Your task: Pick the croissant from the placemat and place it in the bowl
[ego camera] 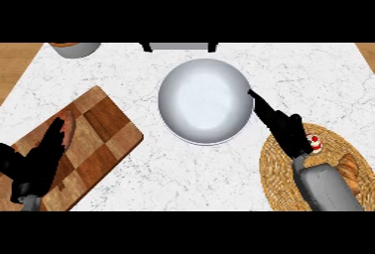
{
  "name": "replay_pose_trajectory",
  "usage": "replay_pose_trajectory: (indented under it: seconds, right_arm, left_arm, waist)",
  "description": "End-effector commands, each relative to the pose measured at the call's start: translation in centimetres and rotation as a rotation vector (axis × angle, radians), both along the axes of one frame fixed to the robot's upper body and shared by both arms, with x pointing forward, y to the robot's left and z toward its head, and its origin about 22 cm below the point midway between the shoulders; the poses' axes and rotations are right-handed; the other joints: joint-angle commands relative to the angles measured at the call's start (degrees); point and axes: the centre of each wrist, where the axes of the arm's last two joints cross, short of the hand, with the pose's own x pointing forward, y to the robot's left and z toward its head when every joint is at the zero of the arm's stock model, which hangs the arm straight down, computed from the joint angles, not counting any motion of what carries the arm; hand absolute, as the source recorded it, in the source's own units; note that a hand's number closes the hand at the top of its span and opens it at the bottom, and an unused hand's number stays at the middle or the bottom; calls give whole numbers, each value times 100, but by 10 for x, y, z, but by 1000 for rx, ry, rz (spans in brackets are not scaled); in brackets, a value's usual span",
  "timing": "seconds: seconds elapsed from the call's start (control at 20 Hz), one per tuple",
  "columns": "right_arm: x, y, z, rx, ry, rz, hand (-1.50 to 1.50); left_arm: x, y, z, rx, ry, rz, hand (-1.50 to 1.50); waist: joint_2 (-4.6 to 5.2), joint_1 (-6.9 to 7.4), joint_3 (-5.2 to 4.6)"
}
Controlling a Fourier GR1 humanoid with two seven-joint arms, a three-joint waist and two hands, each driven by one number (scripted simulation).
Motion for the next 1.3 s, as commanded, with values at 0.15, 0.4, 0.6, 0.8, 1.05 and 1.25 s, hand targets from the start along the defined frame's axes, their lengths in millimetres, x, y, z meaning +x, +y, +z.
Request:
replay_pose_trajectory:
  seconds: [0.15, 0.4, 0.6, 0.8, 1.05, 1.25]
  right_arm:
    - [-18, -99, 22, 302, -243, -32, 150]
    - [-54, -207, 18, 206, -386, -608, -150]
    - [-110, -259, -1, 316, -529, -400, -150]
    - [-140, -312, 35, 95, -547, -287, -150]
    - [-133, -320, 73, -158, -457, -178, -150]
    - [-123, -312, 89, -362, -365, -110, -150]
  left_arm:
    - [27, 3, 57, 236, -265, 5, 0]
    - [32, 3, 66, 308, -315, -3, 0]
    - [41, -28, 76, 303, -346, -64, 0]
    - [54, -35, 87, 334, -345, -91, 0]
    - [62, -50, 97, 326, -361, -100, 0]
    - [69, -51, 90, 350, -340, -114, 0]
  waist:
    - [32, -561, -144]
    - [102, -922, -128]
    - [106, -529, -159]
    - [121, -392, -180]
    - [110, -265, -197]
    - [122, -238, -202]
